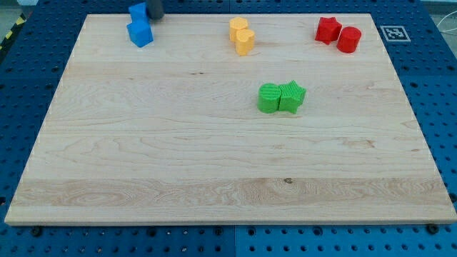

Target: Move the blue triangle to the right side of the blue cube

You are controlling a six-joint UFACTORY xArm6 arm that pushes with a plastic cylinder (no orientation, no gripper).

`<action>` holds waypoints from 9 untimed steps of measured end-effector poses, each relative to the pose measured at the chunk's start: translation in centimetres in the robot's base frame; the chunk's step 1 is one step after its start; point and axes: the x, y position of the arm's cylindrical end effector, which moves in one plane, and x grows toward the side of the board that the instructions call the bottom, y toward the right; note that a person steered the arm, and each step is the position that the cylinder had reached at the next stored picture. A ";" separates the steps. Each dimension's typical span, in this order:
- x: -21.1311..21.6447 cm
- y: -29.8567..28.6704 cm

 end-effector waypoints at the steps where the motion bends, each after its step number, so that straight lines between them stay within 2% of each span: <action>1: 0.1 -0.4; 4: 0.0 0.7; 7: 10.7 2.0; 8: 12.8 -0.9; 9: 12.7 -7.9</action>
